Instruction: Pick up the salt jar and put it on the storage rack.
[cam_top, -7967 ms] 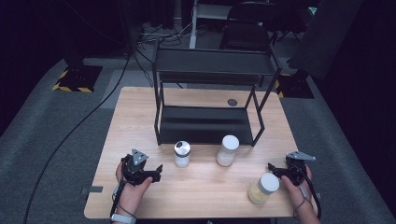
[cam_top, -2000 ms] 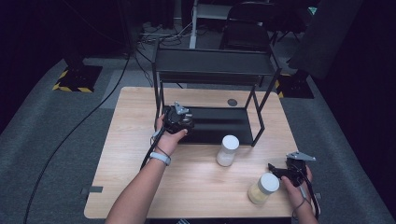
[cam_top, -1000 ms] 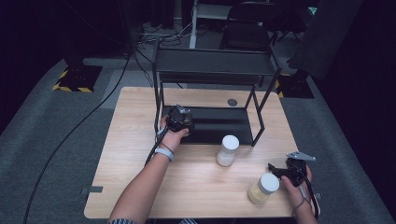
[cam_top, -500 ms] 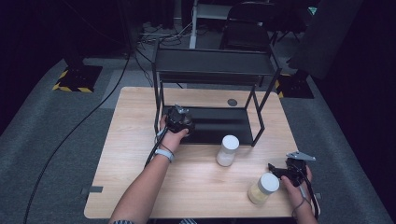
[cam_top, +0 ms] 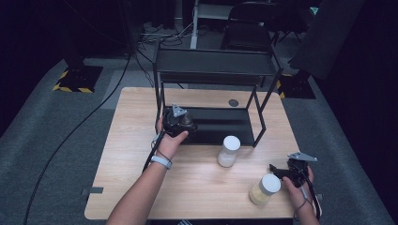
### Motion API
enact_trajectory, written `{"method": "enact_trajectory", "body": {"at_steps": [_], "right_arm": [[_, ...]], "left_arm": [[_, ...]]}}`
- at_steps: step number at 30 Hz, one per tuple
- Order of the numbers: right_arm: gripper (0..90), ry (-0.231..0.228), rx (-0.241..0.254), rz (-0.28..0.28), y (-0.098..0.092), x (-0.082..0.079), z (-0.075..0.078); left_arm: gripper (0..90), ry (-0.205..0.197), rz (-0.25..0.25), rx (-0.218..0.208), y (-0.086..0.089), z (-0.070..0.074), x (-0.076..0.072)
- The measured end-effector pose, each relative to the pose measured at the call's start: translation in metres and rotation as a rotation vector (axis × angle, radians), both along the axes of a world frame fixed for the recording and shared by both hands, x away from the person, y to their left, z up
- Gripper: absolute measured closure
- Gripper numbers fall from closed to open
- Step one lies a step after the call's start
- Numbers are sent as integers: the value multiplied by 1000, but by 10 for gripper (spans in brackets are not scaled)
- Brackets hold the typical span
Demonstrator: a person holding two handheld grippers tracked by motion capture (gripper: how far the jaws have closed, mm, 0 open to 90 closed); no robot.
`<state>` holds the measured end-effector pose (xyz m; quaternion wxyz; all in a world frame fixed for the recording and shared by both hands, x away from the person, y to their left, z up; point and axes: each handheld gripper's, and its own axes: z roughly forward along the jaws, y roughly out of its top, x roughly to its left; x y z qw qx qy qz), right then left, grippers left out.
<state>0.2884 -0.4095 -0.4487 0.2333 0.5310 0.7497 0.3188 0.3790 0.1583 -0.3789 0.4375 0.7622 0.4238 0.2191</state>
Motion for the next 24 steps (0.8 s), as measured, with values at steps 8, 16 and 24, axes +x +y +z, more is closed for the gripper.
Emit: {"method": "enact_trajectory", "body": {"at_steps": [8,16,24], "right_arm": [[25,0,0,0,0,0,0],[25,0,0,3,0,0,0],[25,0,0,3,0,0,0]], "left_arm": [[80,-30,1,17,12,16,-26],[82,-82,4,47,31,22,-62],[82,-84,-3,43,49,23,-91]]}}
